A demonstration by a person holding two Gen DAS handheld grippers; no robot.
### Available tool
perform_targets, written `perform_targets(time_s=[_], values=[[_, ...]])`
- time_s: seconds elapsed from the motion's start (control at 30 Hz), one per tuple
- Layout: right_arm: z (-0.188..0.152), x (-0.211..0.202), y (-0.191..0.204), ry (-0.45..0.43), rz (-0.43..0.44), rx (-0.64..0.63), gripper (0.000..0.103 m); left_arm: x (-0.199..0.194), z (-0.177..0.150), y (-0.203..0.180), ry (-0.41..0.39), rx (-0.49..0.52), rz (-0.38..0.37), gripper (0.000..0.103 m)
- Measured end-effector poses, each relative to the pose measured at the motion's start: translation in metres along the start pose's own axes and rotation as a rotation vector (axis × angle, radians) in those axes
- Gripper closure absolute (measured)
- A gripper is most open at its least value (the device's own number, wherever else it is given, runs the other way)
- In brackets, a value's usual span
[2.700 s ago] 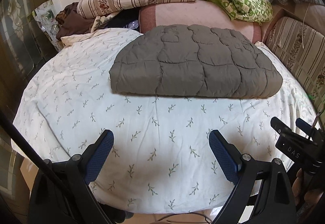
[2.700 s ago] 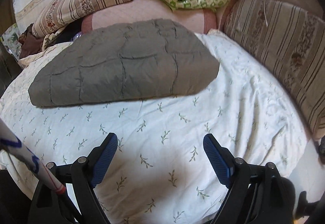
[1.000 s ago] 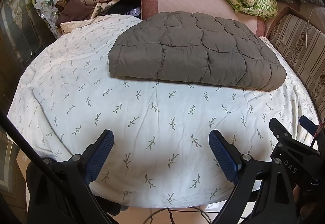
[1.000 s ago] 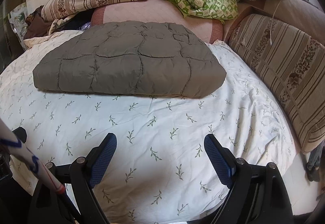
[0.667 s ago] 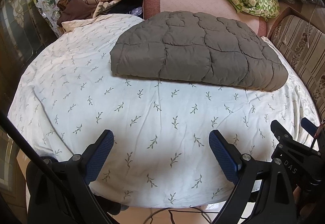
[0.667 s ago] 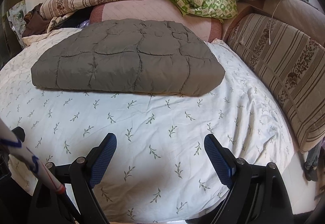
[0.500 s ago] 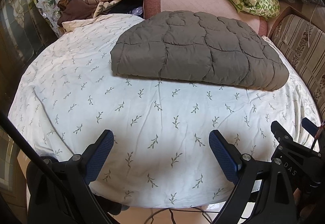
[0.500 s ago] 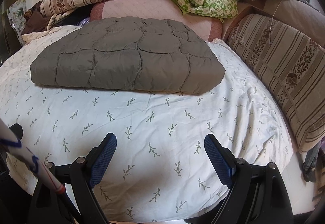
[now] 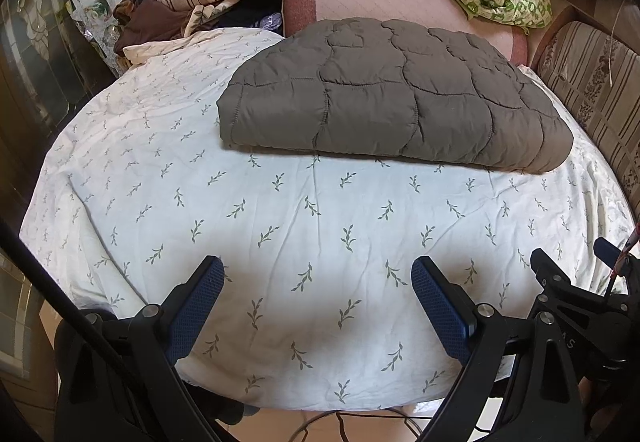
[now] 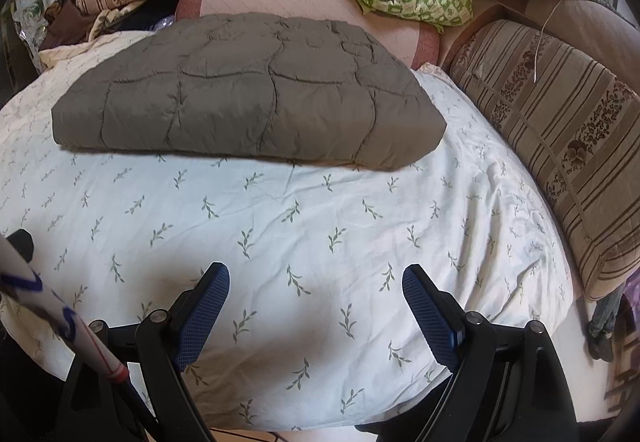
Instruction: Fold large clothes
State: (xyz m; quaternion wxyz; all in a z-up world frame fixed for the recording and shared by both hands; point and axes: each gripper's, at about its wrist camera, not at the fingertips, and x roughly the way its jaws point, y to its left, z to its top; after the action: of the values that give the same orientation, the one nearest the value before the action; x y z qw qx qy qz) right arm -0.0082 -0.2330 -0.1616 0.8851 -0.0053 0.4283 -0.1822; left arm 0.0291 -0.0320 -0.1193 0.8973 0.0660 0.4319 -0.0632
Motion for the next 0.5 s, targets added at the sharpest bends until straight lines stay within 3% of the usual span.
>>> perform_targets(time_s=[0.2, 0.5], values=[[-0.0021, 0.0040, 0.0035, 0.023, -0.007, -0.023, 0.012, 0.0020, -0.0013, -0.0009, -0.010, 0.017, 0.046, 0.009], [-0.0036, 0.0083, 0.0022, 0.040, -0.006, -0.012, 0.011, 0.0061, -0.0023, 0.0002, 0.004, 0.016, 0.040, 0.009]])
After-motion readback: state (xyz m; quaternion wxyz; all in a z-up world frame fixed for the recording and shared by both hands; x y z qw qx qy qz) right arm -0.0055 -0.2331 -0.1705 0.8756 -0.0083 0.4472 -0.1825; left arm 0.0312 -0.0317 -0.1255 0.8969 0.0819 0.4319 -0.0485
